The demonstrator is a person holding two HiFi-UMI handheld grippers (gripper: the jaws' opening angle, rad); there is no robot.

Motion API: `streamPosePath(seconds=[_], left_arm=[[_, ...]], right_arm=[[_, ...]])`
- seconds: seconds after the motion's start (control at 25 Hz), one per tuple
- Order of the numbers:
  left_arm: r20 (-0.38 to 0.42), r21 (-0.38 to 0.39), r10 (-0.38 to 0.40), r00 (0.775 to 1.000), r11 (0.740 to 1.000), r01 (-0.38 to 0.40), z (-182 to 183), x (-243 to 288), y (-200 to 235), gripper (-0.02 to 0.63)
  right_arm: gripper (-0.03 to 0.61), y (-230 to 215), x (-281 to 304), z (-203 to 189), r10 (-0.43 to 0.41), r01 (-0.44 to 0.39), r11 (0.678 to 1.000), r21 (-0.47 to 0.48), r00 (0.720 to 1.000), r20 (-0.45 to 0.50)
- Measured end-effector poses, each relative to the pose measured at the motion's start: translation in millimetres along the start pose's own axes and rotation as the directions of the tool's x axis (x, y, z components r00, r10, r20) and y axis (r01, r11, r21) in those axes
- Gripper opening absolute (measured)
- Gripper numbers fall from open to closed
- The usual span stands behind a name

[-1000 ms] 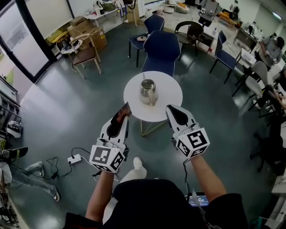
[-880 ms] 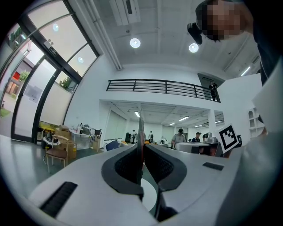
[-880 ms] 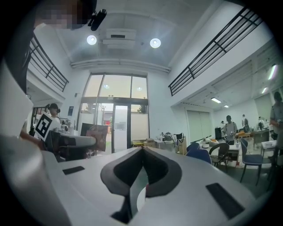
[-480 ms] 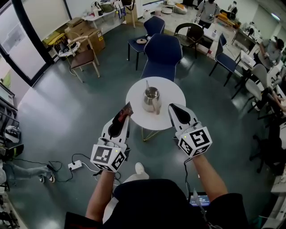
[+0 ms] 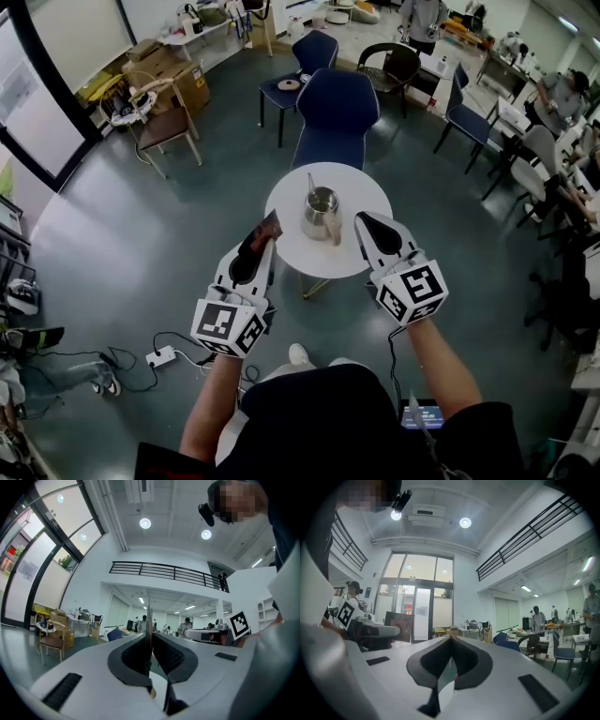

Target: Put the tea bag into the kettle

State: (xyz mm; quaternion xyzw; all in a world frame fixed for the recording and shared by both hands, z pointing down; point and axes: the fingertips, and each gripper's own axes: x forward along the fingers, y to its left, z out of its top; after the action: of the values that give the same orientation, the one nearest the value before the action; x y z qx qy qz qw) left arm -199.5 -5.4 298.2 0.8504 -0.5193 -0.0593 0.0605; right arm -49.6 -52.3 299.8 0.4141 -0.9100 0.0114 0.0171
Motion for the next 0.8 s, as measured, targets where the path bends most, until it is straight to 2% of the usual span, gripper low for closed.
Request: streamPosePath(seconds=[0.52, 0.8], left_arm=[[-0.021, -0.026, -0.018, 1.0, 1.0, 0.017, -17, 21, 27, 0.04], [-0.036, -0.031, -0.012, 0.999, 0.999, 0.011, -30, 41, 23, 0.04]], right_arm=[[0.018, -16, 25, -17, -0.04, 0.04, 0.999, 0.013, 0.999, -0.027], [0.018, -38, 31, -25, -0.032, 0.032, 0.999, 0.02, 0.999, -0.026]])
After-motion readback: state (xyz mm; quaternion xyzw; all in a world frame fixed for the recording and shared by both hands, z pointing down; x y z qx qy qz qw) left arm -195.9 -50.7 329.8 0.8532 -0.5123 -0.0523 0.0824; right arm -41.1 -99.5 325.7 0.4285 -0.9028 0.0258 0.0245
